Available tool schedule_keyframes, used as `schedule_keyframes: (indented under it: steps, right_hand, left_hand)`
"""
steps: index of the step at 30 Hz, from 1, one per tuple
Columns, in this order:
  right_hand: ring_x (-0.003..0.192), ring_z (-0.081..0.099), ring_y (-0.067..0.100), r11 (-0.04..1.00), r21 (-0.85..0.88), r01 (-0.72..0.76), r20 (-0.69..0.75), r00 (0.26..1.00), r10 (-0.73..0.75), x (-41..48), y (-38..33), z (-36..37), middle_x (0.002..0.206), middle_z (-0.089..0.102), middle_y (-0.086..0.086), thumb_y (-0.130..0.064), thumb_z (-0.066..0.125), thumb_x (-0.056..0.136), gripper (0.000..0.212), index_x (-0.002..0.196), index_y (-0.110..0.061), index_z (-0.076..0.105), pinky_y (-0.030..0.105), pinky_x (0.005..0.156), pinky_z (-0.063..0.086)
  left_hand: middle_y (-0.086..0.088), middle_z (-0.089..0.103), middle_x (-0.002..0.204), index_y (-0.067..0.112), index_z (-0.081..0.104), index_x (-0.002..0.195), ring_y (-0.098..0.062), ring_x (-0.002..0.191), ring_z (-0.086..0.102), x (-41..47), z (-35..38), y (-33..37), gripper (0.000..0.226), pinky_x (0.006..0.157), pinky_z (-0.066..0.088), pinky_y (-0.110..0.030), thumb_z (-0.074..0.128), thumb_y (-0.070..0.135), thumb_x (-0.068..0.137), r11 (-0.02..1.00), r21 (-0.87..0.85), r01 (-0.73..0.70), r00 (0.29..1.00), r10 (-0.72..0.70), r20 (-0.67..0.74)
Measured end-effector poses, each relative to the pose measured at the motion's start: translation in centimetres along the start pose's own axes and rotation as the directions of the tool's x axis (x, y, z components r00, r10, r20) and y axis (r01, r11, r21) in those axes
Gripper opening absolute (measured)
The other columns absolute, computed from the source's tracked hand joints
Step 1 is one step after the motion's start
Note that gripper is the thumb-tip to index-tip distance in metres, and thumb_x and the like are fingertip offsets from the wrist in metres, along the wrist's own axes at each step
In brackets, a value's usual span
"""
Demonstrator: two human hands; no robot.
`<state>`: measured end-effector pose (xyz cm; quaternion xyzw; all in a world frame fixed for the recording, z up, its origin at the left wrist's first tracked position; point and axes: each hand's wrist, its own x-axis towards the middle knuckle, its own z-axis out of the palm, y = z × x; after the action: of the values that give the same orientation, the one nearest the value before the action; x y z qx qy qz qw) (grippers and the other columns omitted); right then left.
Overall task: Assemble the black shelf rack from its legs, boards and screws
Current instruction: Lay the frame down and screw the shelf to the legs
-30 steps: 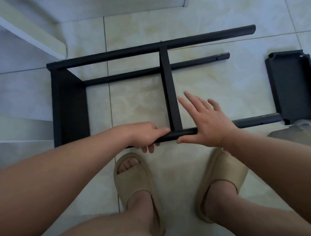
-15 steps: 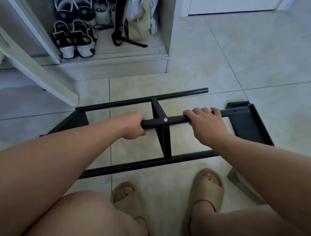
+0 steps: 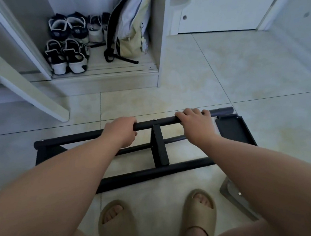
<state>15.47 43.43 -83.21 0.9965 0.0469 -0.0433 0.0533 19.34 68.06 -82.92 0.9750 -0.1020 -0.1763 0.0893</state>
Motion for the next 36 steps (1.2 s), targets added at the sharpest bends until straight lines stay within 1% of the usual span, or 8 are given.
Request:
schedule_keyframes:
  steps: [4,7,12,15,17,21,30,36]
  right_hand:
    - [0.119,0.051,0.025,0.996,0.081,-0.047,-0.040,0.998,0.051,3.2,-0.1,0.7,0.124,0.061,-0.004,-0.006,0.052,0.095,0.037,0.127,-0.026,0.053,0.048,0.102,0.035]
    - [0.130,0.046,0.025,0.987,0.141,-0.073,-0.036,0.996,0.079,4.5,0.3,1.3,0.135,0.056,-0.002,-0.012,0.052,0.099,0.041,0.137,-0.025,0.049,0.051,0.113,0.030]
    - [0.157,-0.002,0.023,0.987,0.163,0.006,0.091,0.996,-0.021,2.9,2.2,1.7,0.170,0.003,0.000,-0.034,0.049,0.104,0.073,0.162,-0.023,0.005,0.053,0.125,0.005]
    - [0.156,-0.011,0.022,0.982,0.189,0.005,0.148,0.988,-0.033,1.2,3.5,0.9,0.170,-0.009,-0.003,-0.041,0.045,0.105,0.074,0.162,-0.027,0.001,0.052,0.125,0.005]
    - [0.156,-0.012,0.020,0.984,0.180,0.006,0.179,0.983,-0.039,-0.5,4.5,0.2,0.170,-0.010,-0.004,-0.046,0.041,0.106,0.070,0.162,-0.029,0.002,0.052,0.125,0.005]
    - [0.156,-0.014,0.018,0.987,0.162,-0.004,0.240,0.970,-0.035,-5.3,6.9,-0.7,0.169,-0.013,-0.008,-0.052,0.036,0.105,0.069,0.161,-0.035,-0.001,0.051,0.125,0.002]
    - [0.156,-0.013,0.015,0.971,0.097,-0.219,0.373,0.913,0.169,-18.0,15.4,-1.8,0.169,-0.015,-0.012,-0.059,0.034,0.104,0.073,0.161,-0.038,-0.007,0.052,0.124,0.003]
    - [0.157,-0.003,0.018,0.948,0.019,-0.319,0.539,0.802,0.259,-22.7,20.3,2.7,0.170,-0.007,-0.011,-0.059,0.033,0.104,0.072,0.161,-0.038,-0.006,0.052,0.123,0.014]
  left_hand:
    - [0.005,0.056,0.100,0.028,0.055,0.105,-0.026,0.100,0.053,2.2,0.3,-0.4,0.006,0.081,0.032,-0.040,0.052,0.030,0.100,0.999,0.023,0.023,0.994,-0.020,-0.107]
    - [0.005,0.057,0.104,0.031,0.055,0.110,-0.026,0.106,0.050,3.6,0.4,-0.2,0.010,0.085,0.030,-0.043,0.049,0.032,0.102,0.993,0.109,0.034,0.979,-0.011,-0.205]
    - [0.000,0.058,0.120,0.028,0.054,0.120,-0.028,0.114,0.047,4.8,0.1,1.2,0.020,0.097,0.031,-0.047,0.047,0.027,0.101,0.992,0.085,0.088,0.975,-0.068,-0.213]
    - [-0.004,0.049,0.140,0.025,0.047,0.133,-0.031,0.132,0.038,3.7,-0.1,2.3,0.034,0.108,0.026,-0.053,0.043,0.040,0.102,0.986,0.119,0.117,0.984,-0.099,-0.146]
    - [-0.006,0.032,0.158,0.027,0.036,0.145,-0.034,0.146,0.020,2.4,-0.2,3.1,0.048,0.114,0.017,-0.057,0.035,0.050,0.102,0.985,0.144,0.092,0.989,-0.074,-0.127]
    - [-0.004,0.003,0.168,0.034,0.015,0.157,-0.034,0.153,-0.004,-0.4,-0.7,6.1,0.063,0.120,0.006,-0.059,0.024,0.061,0.101,0.982,0.168,-0.082,0.983,0.108,-0.148]
    - [-0.001,-0.007,0.168,0.035,0.009,0.158,-0.030,0.153,-0.010,-4.7,-1.0,16.7,0.069,0.122,0.003,-0.054,0.024,0.067,0.098,0.908,0.199,-0.369,0.914,0.394,-0.101]
    - [-0.001,0.004,0.168,0.033,0.019,0.156,-0.026,0.154,0.000,-5.8,4.3,23.1,0.064,0.122,0.012,-0.044,0.034,0.060,0.100,0.618,0.315,-0.720,0.662,0.749,0.043]
